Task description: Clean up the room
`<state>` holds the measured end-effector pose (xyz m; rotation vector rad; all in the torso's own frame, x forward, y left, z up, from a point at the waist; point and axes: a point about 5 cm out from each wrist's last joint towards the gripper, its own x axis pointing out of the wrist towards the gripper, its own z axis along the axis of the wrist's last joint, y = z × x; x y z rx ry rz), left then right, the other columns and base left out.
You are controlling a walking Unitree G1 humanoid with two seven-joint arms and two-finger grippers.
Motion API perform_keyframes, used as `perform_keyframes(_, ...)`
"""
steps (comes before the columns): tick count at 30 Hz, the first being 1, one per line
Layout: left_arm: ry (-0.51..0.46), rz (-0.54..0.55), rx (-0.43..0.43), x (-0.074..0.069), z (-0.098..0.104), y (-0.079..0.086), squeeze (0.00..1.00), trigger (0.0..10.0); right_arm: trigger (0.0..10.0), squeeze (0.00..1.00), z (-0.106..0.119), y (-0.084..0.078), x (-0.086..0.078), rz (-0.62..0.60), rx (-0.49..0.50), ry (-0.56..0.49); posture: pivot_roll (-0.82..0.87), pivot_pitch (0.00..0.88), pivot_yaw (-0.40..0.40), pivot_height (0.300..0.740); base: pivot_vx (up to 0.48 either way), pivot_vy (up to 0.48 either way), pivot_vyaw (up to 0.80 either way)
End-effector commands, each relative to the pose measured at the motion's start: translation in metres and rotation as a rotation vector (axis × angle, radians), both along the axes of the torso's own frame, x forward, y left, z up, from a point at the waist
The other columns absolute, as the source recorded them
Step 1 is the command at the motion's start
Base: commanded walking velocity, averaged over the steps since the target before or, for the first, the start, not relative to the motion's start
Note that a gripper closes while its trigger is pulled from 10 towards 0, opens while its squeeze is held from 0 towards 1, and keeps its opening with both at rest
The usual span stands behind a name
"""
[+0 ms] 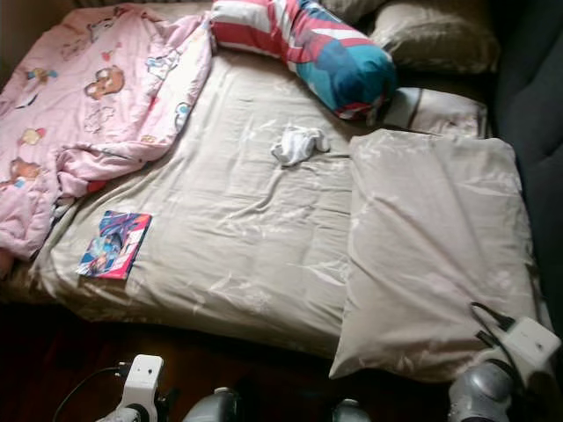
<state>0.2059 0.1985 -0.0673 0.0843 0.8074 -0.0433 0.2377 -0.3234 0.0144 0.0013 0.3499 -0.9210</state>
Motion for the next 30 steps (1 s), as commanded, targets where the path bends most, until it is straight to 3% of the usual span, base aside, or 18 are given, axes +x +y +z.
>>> perform_keyframes(1,0.066,0.012,0.019,-0.017,-0.008,0.008,0.0,10.0,10.0,1.0,0.0,0.007,0.003,0.043,-0.019,-0.009,-0.03,0.223,0.079,0.74,0.0,0.0,0.0)
perform_keyframes(5,0.066,0.012,0.018,-0.016,-0.008,0.008,0.0,10.0,10.0,1.0,0.007,0.018,0.016,0.147,-0.049,-0.054,-0.03,0.22,0.074,0.74,0.0,0.0,0.0)
perform_keyframes(6,0.066,0.013,0.018,-0.016,-0.008,0.008,0.0,10.0,10.0,0.6,0.008,0.023,0.019,0.192,-0.054,-0.066,-0.03,0.219,0.074,0.74,0.0,0.0,0.0)
perform_keyframes(7,0.066,0.013,0.018,-0.017,-0.008,0.008,0.0,10.0,10.0,0.0,0.009,0.031,0.024,0.26,-0.052,-0.082,-0.03,0.219,0.074,0.74,0.0,0.0,0.0)
perform_keyframes(8,0.066,0.015,0.017,-0.017,-0.008,0.008,0.0,10.0,10.0,0.0,0.004,0.051,0.032,0.411,0.012,-0.1,-0.03,0.22,0.072,0.74,0.0,0.0,0.0)
perform_keyframes(9,0.066,0.015,0.017,-0.017,-0.008,0.008,0.0,10.0,10.0,0.0,0.004,0.051,0.032,0.411,0.012,-0.1,-0.03,0.22,0.072,0.74,0.0,0.0,0.0)
perform_keyframes(11,0.063,0.019,0.017,-0.016,-0.008,0.008,0.0,10.0,10.0,0.0,-0.012,0.082,0.032,0.636,0.067,-0.021,-0.03,0.22,0.071,0.74,0.0,0.0,0.0)
perform_keyframes(14,0.056,0.026,0.015,-0.016,-0.008,0.008,0.0,10.0,10.0,0.0,-0.024,0.103,0.027,0.777,0.078,0.046,-0.03,0.22,0.067,0.74,0.0,0.0,0.0)
perform_keyframes(20,0.055,0.027,0.02,-0.015,-0.008,0.007,0.0,10.0,10.0,0.0,-0.035,0.113,0.02,0.793,0.136,0.091,-0.03,0.218,0.066,0.74,0.0,0.0,0.0)
perform_keyframes(24,0.05,0.038,0.013,-0.013,-0.007,0.006,0.0,10.0,10.0,0.0,-0.049,0.125,0.009,0.921,0.134,0.239,-0.02,0.217,0.059,0.74,0.0,0.0,0.0)
perform_keyframes(30,0.052,0.054,0.002,-0.013,-0.007,0.005,0.0,10.0,10.0,0.0,-0.051,0.128,0.008,0.946,0.139,0.252,-0.02,0.218,0.058,0.74,0.0,0.0,0.0)
